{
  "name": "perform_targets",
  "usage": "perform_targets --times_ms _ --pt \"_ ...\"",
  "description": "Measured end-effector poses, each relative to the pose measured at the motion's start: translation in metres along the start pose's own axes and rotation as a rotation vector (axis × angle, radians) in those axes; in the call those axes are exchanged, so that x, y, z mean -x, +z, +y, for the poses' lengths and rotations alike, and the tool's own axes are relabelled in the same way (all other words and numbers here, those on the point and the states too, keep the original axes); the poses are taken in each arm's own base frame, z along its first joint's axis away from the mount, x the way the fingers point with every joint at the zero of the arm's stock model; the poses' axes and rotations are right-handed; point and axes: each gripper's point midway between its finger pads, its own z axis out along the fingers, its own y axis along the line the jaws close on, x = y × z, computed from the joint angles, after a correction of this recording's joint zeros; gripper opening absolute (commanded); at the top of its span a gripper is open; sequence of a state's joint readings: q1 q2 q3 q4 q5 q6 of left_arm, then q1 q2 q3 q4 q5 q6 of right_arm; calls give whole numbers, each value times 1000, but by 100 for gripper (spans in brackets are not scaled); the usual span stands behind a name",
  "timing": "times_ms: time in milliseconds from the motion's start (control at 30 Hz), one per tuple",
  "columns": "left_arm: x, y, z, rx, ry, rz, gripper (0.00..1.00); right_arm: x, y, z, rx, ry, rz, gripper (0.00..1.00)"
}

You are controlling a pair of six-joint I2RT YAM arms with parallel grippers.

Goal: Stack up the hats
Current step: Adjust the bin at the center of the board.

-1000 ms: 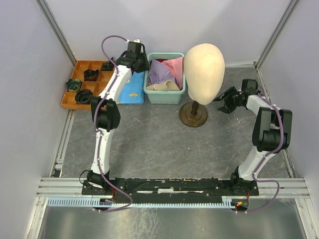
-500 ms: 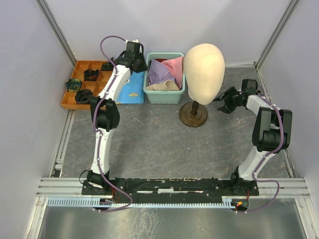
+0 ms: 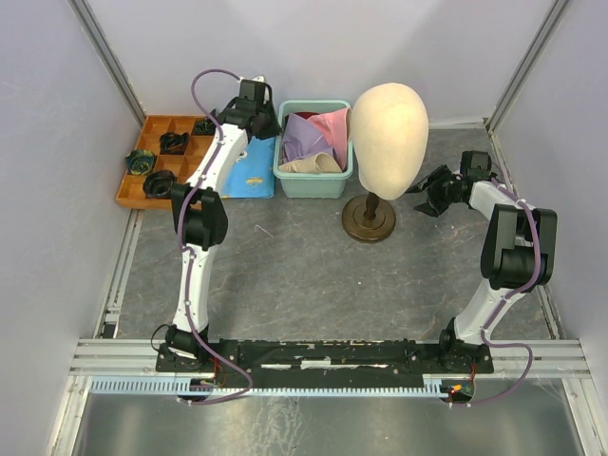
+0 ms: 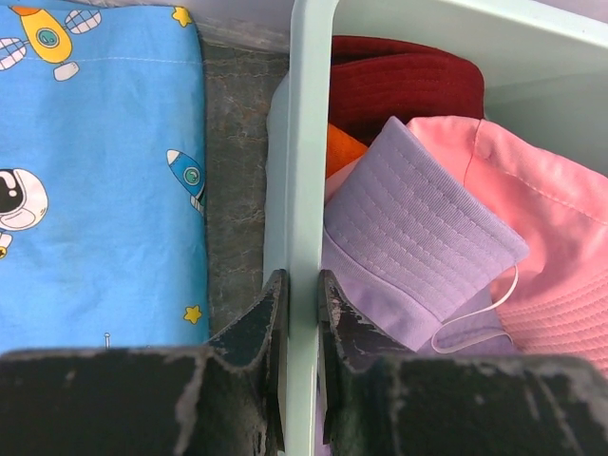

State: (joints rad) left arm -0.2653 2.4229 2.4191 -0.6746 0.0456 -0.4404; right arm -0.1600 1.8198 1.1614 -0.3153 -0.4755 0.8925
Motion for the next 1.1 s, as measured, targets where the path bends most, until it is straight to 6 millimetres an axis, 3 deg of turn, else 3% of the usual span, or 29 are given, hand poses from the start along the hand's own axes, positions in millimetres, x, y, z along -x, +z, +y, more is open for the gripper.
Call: perform_targets --times_ms 400,767,933,1100 --pt "-10 -17 1 -2 -7 68 3 0 0 1 6 0 3 65" --pt "5 -64 1 3 21 71 3 -2 0 3 16 1 10 65" --pt "22 -78 24 17 1 56 3 -3 0 1 14 3 15 65" --pt "41 -83 70 73 -48 25 3 -5 1 0 11 5 19 64"
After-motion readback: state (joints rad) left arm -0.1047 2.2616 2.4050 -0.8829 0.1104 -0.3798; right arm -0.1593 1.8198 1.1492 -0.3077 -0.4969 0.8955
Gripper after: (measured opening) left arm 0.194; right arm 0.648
